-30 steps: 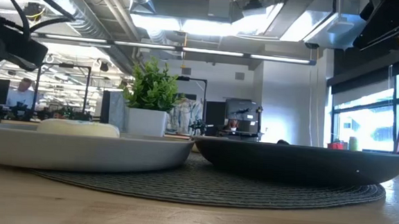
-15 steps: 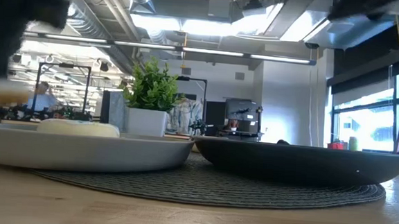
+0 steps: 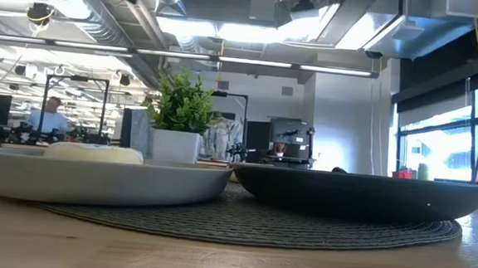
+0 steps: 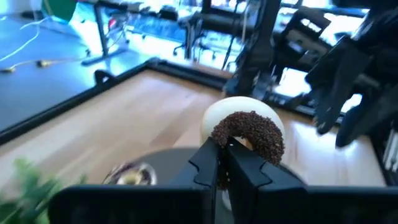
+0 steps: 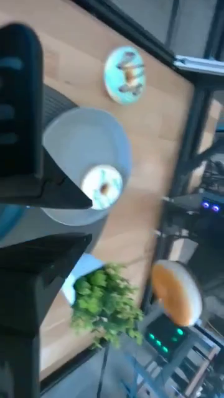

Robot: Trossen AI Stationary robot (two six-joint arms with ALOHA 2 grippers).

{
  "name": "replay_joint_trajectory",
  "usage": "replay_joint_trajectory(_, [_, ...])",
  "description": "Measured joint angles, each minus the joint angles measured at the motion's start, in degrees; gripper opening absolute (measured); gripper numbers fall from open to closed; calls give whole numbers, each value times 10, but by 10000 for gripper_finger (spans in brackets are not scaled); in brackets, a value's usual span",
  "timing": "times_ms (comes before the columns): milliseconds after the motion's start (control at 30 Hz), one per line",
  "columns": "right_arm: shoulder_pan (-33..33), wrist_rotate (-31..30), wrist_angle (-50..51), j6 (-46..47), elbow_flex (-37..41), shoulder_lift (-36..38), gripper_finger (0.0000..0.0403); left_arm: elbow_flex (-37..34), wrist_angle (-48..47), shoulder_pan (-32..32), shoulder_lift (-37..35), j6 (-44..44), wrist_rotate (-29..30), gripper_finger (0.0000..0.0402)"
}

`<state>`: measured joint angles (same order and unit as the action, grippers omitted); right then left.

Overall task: Pick & Place donuts
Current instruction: Put the small black donut on the black plate

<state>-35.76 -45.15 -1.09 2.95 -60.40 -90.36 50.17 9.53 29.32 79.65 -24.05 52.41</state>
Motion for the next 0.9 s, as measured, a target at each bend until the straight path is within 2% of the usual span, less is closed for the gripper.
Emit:
replay_joint_trajectory(233, [32,-2,-96,-37,0,-4,157,0,172,-43,65,109,-45,17])
replay_joint_trajectory(300, [35,2,-100,-44,0,-4,171,0,205,-49,78,127,-46,17])
replay_joint_trajectory(367, [35,-23,-99,-31,0,-5,177,0,223,-52,88,139,-46,17])
replay_joint_trajectory(567, [36,-87,-107,-14,0,-5,166,0,238,-52,94,144,-44,17])
replay_joint_trajectory(900, [61,-91,-104,14,0,-5,115,-1,246,-51,94,144,-52,17])
